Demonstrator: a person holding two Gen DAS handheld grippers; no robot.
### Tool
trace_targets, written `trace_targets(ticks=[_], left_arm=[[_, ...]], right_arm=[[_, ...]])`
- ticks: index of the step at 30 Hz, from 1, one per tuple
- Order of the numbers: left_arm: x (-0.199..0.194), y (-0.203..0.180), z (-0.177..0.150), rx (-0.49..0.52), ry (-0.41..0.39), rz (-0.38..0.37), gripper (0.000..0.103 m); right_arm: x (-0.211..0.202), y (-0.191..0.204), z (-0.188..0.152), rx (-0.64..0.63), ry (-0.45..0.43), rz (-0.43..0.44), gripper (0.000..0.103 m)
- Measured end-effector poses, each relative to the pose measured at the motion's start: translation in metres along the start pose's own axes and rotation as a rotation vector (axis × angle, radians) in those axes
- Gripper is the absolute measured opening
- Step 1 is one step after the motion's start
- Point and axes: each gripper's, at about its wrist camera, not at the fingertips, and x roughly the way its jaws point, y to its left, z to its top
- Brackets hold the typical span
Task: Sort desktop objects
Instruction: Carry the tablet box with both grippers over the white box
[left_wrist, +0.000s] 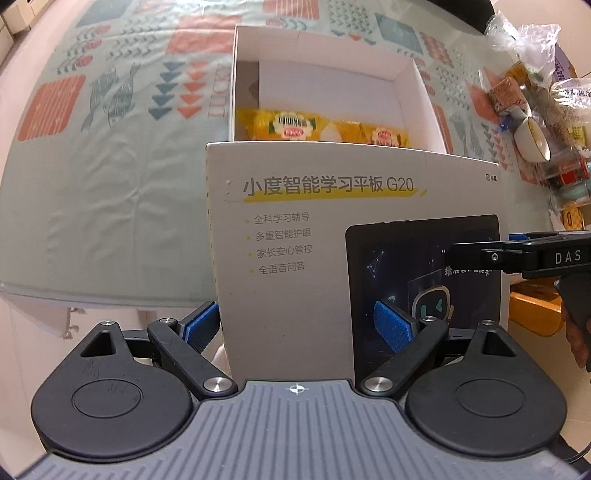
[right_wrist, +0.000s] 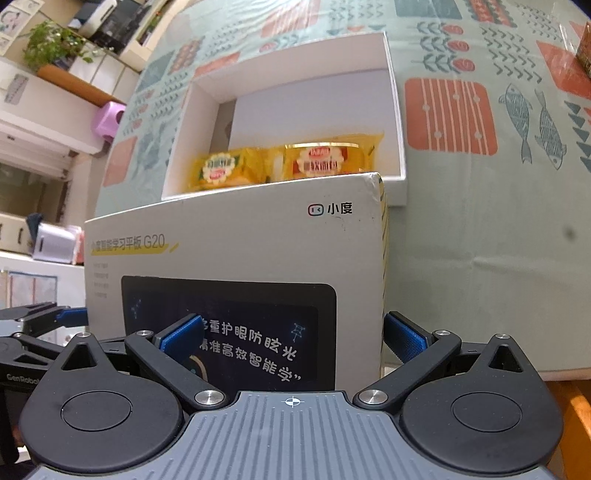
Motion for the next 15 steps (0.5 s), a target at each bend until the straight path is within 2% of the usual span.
trace_targets(ticks=[7, 15], left_arm=[[0.01, 0.003, -0.002, 0.002, 0.036, -0.01, 0.103], [0.009, -0.004, 0.006, 0.013, 0.028, -0.013, 0.103]], right_arm=[[0.005, -0.005, -0.005, 0.02, 0.021, -0.007, 0.103], [-0.005, -0.01, 0.002, 0.025, 0.005, -0.008, 0.103]])
